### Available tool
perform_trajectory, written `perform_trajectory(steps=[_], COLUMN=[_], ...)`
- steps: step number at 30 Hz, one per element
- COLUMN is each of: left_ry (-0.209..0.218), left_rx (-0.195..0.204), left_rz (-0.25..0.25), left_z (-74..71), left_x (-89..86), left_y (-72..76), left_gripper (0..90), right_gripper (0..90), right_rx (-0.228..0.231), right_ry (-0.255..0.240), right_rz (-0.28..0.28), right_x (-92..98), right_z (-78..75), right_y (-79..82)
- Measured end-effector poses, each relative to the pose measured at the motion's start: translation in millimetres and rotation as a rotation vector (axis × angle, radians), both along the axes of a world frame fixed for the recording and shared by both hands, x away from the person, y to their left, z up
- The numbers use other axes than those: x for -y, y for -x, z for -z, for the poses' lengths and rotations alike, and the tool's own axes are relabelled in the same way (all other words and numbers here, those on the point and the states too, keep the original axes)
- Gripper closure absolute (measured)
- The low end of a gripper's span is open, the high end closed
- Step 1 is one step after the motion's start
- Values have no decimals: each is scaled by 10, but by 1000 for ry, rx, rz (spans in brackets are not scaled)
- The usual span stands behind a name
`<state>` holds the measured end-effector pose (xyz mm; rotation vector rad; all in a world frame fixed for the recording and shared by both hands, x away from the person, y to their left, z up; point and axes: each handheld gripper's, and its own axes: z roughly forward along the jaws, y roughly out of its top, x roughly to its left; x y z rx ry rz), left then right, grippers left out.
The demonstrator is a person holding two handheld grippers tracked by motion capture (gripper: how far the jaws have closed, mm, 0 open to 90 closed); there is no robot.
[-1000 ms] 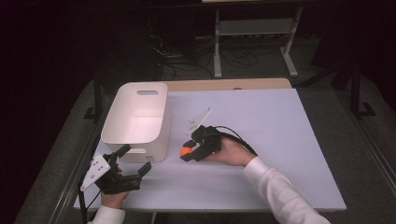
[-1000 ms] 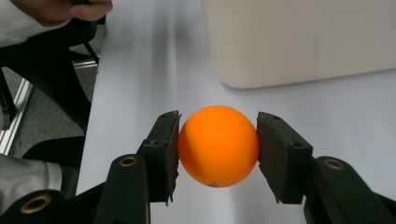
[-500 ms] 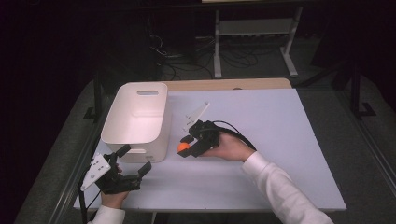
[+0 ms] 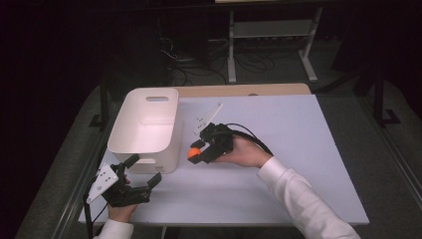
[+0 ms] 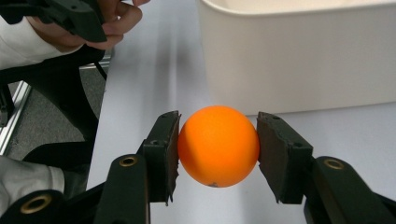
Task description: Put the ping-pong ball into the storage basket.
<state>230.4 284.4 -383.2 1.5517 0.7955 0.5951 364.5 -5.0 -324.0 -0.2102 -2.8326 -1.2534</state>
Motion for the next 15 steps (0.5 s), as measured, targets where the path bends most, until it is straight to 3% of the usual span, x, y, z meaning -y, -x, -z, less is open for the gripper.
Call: perform_trajectory(steps=[15], left_ry=[3], left_rx=[0], left_rz=[-1], left_z=[2], left_x=[3], left_y=[-1], left_gripper=[4], right_gripper=[495], right_rx=[22], right_ry=[16], right_rz=[-20], right_x=[-41], right_z=[-141], right_y=[-32])
